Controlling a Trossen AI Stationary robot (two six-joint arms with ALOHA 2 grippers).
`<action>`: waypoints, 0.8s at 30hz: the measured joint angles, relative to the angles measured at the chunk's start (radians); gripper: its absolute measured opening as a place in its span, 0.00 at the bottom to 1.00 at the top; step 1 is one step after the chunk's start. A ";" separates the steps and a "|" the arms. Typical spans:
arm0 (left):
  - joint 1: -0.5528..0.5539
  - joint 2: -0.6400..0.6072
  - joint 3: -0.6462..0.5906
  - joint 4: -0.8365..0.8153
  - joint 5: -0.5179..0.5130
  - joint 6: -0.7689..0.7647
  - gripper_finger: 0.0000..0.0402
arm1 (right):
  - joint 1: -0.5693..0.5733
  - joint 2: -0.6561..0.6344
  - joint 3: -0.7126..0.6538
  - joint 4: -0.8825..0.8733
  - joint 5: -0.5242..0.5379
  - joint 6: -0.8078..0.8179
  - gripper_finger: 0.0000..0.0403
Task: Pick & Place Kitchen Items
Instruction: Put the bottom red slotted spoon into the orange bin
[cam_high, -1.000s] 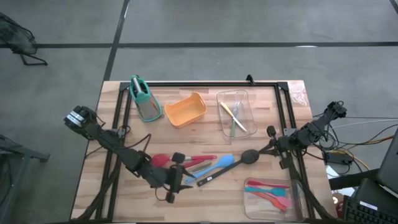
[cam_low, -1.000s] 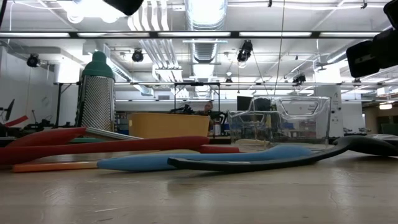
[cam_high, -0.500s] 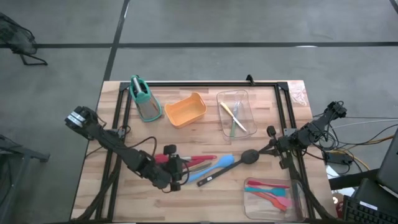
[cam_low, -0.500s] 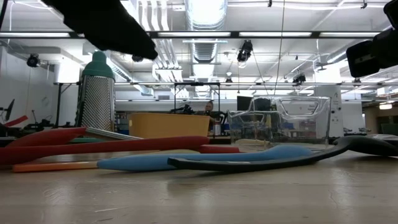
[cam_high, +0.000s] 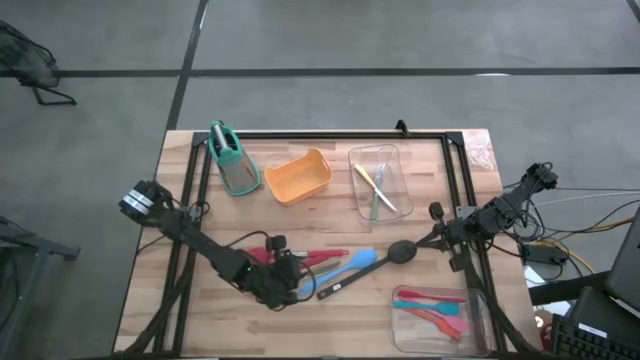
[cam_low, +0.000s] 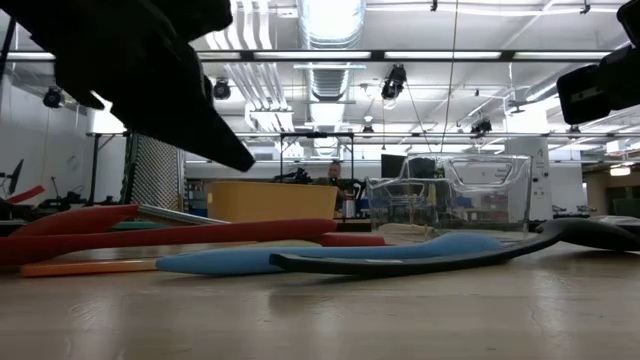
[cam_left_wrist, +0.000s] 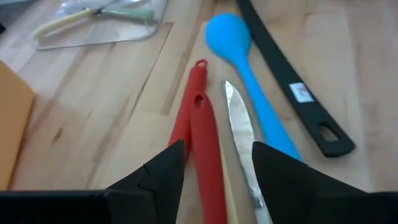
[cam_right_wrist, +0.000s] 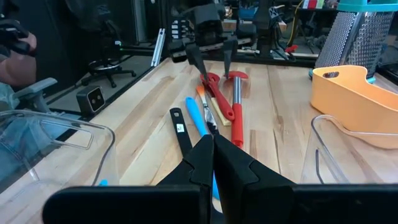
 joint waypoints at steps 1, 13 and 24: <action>0.003 0.010 0.001 0.006 -0.013 0.000 0.49 | 0.000 0.000 0.000 0.000 0.000 0.000 0.02; 0.042 0.110 0.002 0.044 0.003 -0.005 0.57 | 0.000 0.000 0.000 0.000 0.000 0.000 0.02; 0.057 0.188 0.005 0.097 0.062 0.003 0.57 | 0.000 -0.001 0.000 0.000 0.000 0.000 0.02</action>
